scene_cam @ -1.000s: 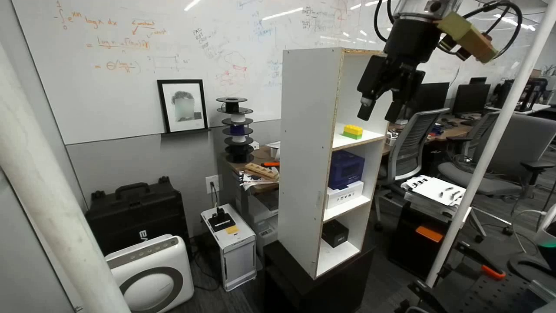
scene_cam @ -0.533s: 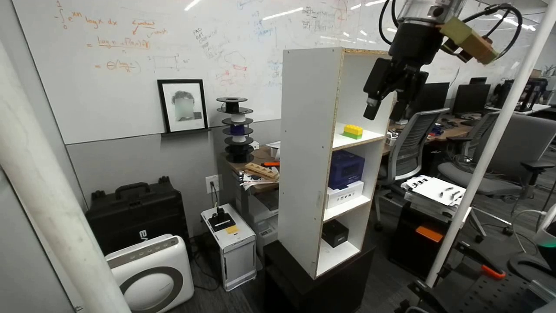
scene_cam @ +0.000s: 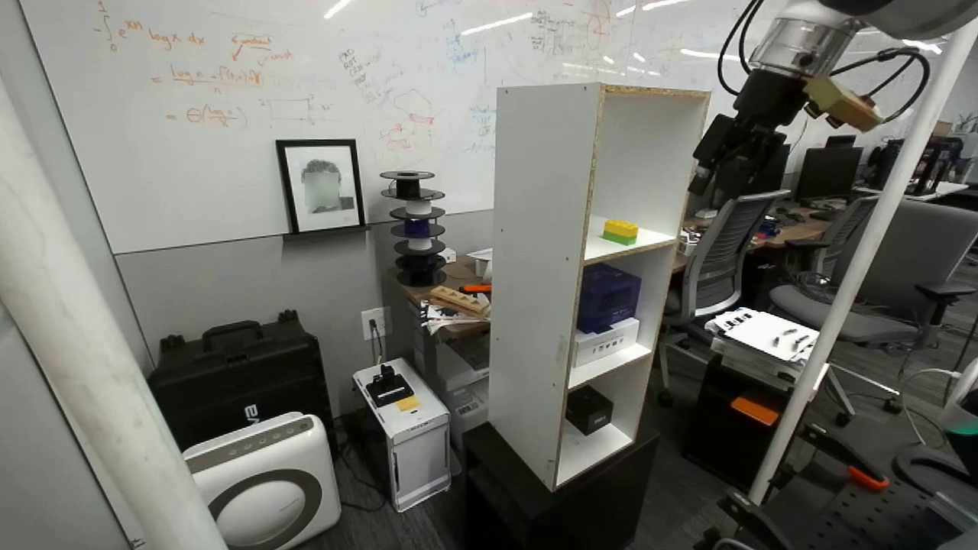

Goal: Move the lego bricks to the top of the shelf

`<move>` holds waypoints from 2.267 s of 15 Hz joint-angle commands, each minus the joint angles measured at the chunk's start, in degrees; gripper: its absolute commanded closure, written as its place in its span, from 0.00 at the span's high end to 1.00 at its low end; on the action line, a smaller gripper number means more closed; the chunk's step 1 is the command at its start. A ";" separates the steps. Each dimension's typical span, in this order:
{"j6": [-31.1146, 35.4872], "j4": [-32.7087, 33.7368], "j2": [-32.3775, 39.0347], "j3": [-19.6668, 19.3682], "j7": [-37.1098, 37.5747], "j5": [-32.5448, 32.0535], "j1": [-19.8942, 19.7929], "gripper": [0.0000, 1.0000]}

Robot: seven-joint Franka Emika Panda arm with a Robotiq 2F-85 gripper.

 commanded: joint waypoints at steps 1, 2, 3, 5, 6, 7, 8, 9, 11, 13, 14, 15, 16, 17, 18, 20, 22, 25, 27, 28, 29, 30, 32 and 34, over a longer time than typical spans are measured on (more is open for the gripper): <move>10.09 4.24 10.97 -2.76 -3.77 0.15 -1.08 1.00; 14.16 4.75 13.88 -3.00 -4.12 0.02 -1.24 1.00; 17.68 5.49 16.71 -3.16 -4.36 0.00 -1.24 1.00; 23.54 7.29 22.39 -2.90 -4.25 0.20 -1.08 1.00; 25.35 8.54 25.01 -2.65 -4.39 0.08 -1.07 1.00; 26.50 9.91 27.45 -2.24 -3.97 -0.19 -1.32 1.00; 27.20 11.78 30.15 -1.96 -3.91 -0.13 -1.45 1.00; 28.01 13.20 32.17 -1.55 -3.59 -0.63 -1.79 1.00; 29.36 16.47 36.04 -1.02 -3.69 -0.73 -2.20 1.00; 29.95 19.59 39.29 -0.50 -3.56 0.15 -2.59 1.00; 30.44 20.98 40.81 -0.22 -3.36 0.19 -2.85 1.00; 31.27 22.28 42.38 0.14 -3.29 0.47 -3.09 1.00; 31.16 23.37 43.57 0.56 -3.38 0.75 -3.38 1.00; 30.90 24.37 44.56 1.05 -3.23 1.04 -3.68 0.79; 30.62 25.15 45.34 1.56 -3.38 1.26 -4.01 0.73; 29.42 26.16 45.97 2.49 -3.17 1.50 -4.57 0.56; 26.84 26.16 45.06 3.49 -3.03 2.31 -5.09 0.40; 15.96 24.28 40.07 4.75 -2.19 5.23 -5.35 0.18; 7.39 20.17 33.04 4.56 -1.56 6.37 -4.72 0.15; 3.98 18.55 29.79 4.28 -0.49 5.96 -4.30 0.15; 1.61 17.32 27.00 4.08 0.56 5.41 -4.02 0.15; 1.02 15.69 23.86 3.97 1.51 4.61 -3.80 0.15; 0.18 12.97 17.09 4.02 2.93 3.28 -3.72 0.15; -0.29 12.18 10.96 4.16 3.97 2.40 -3.71 0.15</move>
